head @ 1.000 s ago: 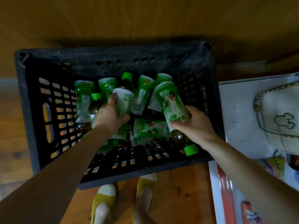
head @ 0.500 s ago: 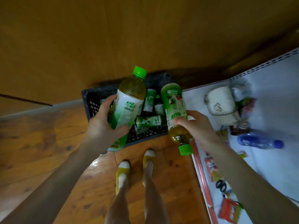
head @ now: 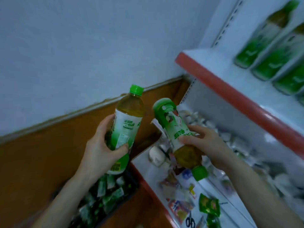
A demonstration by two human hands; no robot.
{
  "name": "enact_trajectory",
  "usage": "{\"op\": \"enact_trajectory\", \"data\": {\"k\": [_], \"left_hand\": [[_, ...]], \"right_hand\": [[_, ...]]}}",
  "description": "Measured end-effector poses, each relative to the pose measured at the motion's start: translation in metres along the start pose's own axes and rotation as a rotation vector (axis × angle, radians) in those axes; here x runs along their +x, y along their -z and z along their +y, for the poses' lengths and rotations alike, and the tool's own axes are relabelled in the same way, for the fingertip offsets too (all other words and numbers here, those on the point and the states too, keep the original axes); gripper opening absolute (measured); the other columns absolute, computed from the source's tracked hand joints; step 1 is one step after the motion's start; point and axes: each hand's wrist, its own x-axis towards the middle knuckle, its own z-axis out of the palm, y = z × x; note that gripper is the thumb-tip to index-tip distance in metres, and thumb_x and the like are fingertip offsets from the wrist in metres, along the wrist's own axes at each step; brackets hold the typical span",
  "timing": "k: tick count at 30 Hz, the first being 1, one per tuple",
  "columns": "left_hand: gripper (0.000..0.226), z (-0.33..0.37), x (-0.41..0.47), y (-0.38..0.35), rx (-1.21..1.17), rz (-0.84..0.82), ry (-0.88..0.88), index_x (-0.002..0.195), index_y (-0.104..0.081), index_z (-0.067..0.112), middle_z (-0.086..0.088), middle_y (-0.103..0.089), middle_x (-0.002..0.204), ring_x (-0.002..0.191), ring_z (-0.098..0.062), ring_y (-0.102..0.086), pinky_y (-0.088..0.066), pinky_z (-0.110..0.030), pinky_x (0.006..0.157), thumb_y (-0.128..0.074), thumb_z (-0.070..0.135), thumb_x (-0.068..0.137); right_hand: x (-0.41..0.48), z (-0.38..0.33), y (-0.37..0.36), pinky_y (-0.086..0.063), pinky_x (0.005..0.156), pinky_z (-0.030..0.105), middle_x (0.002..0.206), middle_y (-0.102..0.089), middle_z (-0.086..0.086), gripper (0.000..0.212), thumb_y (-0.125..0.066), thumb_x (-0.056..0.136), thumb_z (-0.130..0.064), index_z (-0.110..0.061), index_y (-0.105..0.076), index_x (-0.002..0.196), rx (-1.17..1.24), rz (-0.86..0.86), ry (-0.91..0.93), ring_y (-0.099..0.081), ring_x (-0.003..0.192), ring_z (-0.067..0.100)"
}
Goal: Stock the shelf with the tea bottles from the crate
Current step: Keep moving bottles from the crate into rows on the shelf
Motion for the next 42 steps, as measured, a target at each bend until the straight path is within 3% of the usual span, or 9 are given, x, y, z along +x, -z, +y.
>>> {"op": "enact_trajectory", "data": {"k": [6, 11, 14, 17, 21, 27, 32, 38, 42], "left_hand": [[0.082, 0.111, 0.037, -0.041, -0.109, -0.04, -0.18, 0.135, -0.033, 0.035, 0.012, -0.049, 0.106, 0.096, -0.009, -0.049, -0.042, -0.031, 0.08, -0.075, 0.006, 0.07], [0.078, 0.184, 0.074, -0.089, -0.226, -0.079, -0.33, 0.131, -0.036, 0.031, 0.019, -0.051, 0.089, 0.08, 0.003, -0.053, -0.043, -0.017, 0.062, -0.075, 0.005, 0.07], [0.074, 0.217, 0.09, -0.118, -0.269, -0.084, -0.392, 0.127, -0.038, 0.033, 0.017, -0.054, 0.089, 0.076, 0.003, -0.057, -0.044, -0.011, 0.058, -0.074, 0.002, 0.07], [0.073, 0.24, 0.102, -0.143, -0.29, -0.072, -0.435, 0.126, -0.038, 0.033, 0.016, -0.054, 0.088, 0.079, -0.001, -0.058, -0.045, -0.017, 0.061, -0.074, 0.003, 0.07], [0.073, 0.256, 0.112, -0.172, -0.323, -0.063, -0.442, 0.131, -0.037, 0.03, 0.016, -0.053, 0.088, 0.078, 0.002, -0.056, -0.044, -0.014, 0.056, -0.073, 0.006, 0.072], [0.071, 0.266, 0.129, -0.196, -0.35, -0.081, -0.458, 0.128, -0.036, 0.032, 0.018, -0.052, 0.088, 0.08, 0.001, -0.056, -0.043, -0.015, 0.06, -0.072, 0.005, 0.074], [0.074, 0.265, 0.154, -0.208, -0.356, -0.117, -0.494, 0.129, -0.035, 0.032, 0.017, -0.053, 0.092, 0.086, 0.0, -0.056, -0.047, -0.022, 0.067, -0.074, 0.005, 0.072], [0.076, 0.26, 0.178, -0.221, -0.37, -0.199, -0.475, 0.133, -0.034, 0.028, 0.019, -0.051, 0.091, 0.084, 0.001, -0.053, -0.044, -0.018, 0.064, -0.073, 0.004, 0.072], [0.074, 0.257, 0.191, -0.228, -0.376, -0.231, -0.511, 0.126, -0.035, 0.033, 0.017, -0.054, 0.092, 0.086, -0.001, -0.056, -0.048, -0.022, 0.067, -0.074, 0.003, 0.071]], "right_hand": [[-0.057, -0.058, 0.105, -0.052, 0.051, 0.024, 0.071, -0.07, 0.009, 0.021, -0.071, 0.066, -0.025, -0.012, -0.069, 0.082, 0.2, 0.207, 0.028, -0.064, 0.055, 0.017], [-0.072, -0.076, 0.181, -0.057, 0.06, 0.035, 0.087, -0.071, 0.016, 0.037, -0.063, 0.072, -0.034, -0.01, -0.064, 0.1, 0.6, 0.213, -0.023, -0.068, 0.069, 0.026], [-0.069, -0.076, 0.217, -0.055, 0.061, 0.046, 0.083, -0.07, 0.022, 0.033, -0.062, 0.065, -0.034, -0.01, -0.067, 0.087, 0.842, 0.159, -0.084, -0.068, 0.066, 0.039], [-0.06, -0.07, 0.243, -0.053, 0.065, 0.054, 0.094, -0.069, 0.024, 0.045, -0.058, 0.073, -0.028, -0.004, -0.063, 0.111, 1.044, 0.106, -0.103, -0.069, 0.07, 0.039], [-0.044, -0.066, 0.263, -0.054, 0.04, 0.04, 0.092, -0.062, 0.035, 0.061, -0.052, 0.087, -0.044, 0.01, -0.053, 0.116, 1.297, -0.043, -0.262, -0.067, 0.061, 0.044], [-0.025, -0.074, 0.271, -0.055, 0.048, 0.047, 0.106, -0.047, 0.046, 0.061, -0.058, 0.087, -0.035, 0.011, -0.042, 0.123, 1.703, -0.042, -0.271, -0.06, 0.074, 0.053], [-0.022, -0.085, 0.272, -0.056, 0.067, 0.041, 0.102, -0.041, 0.048, 0.054, -0.054, 0.089, -0.031, 0.014, -0.041, 0.116, 1.747, 0.015, -0.269, -0.056, 0.081, 0.053], [-0.009, -0.081, 0.274, -0.054, 0.041, 0.047, 0.106, -0.052, 0.04, 0.064, -0.061, 0.084, -0.034, 0.005, -0.038, 0.13, 1.475, 0.058, -0.36, -0.063, 0.069, 0.053], [-0.007, -0.081, 0.278, -0.054, 0.04, 0.041, 0.103, -0.056, 0.035, 0.064, -0.061, 0.085, -0.034, 0.002, -0.038, 0.132, 1.272, 0.13, -0.357, -0.064, 0.067, 0.049]]}}
